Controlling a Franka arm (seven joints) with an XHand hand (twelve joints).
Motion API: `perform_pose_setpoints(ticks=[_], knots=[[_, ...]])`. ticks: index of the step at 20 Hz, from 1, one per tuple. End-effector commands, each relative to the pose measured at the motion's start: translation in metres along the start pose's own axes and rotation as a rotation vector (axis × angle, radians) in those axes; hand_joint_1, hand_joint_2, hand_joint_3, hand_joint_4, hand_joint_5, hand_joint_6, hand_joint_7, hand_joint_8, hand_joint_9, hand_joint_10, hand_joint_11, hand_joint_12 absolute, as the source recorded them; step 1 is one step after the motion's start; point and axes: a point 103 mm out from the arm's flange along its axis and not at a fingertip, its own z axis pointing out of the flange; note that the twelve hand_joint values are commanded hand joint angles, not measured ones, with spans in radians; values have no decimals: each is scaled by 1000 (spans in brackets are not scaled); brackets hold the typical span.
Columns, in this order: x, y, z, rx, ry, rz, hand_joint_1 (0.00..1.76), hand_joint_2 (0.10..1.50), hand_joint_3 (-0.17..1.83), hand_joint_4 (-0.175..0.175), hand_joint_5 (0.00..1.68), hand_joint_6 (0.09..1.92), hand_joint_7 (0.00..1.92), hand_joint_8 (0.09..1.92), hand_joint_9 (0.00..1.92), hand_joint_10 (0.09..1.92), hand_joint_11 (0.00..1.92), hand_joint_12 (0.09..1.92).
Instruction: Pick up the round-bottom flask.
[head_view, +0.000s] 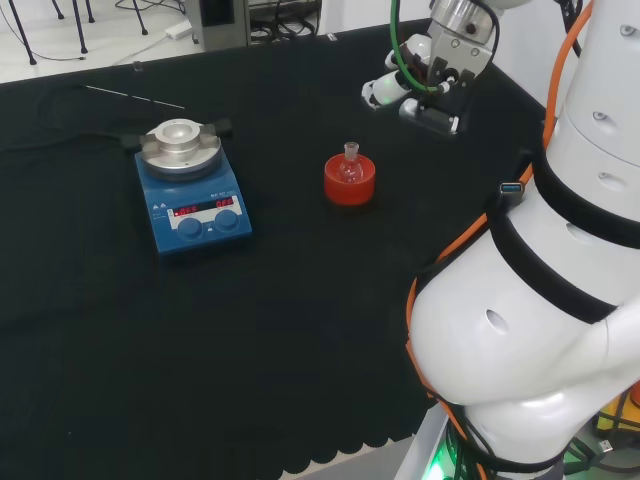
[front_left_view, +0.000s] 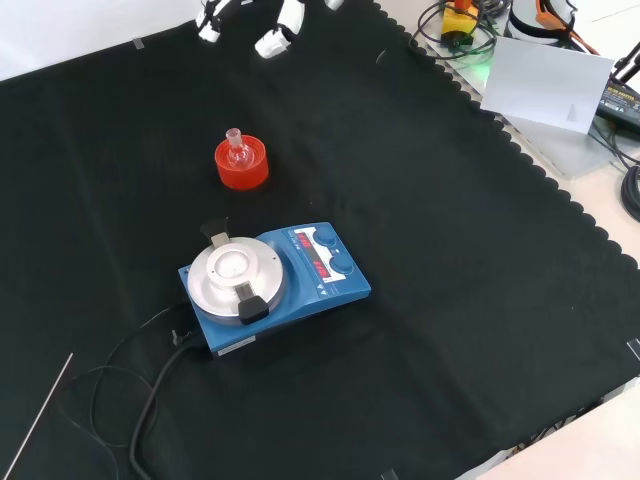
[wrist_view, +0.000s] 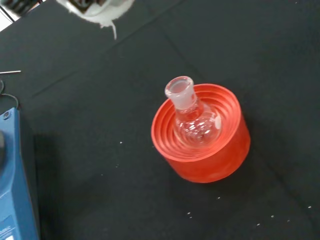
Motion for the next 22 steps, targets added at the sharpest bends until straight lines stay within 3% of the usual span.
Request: perform_pose_setpoints(ticks=[1,8,22], knots=[[-13,16,44,34,44,7,870,629,748,-42,462,87,11,553,183,681,0,1082],[-20,23,64,50,59,-11,874,620,751,-40,470,87,10,553,181,685,0,1112],[-30,36,92,11,87,-42,909,606,762,-42,510,87,51,568,211,696,0,1189]])
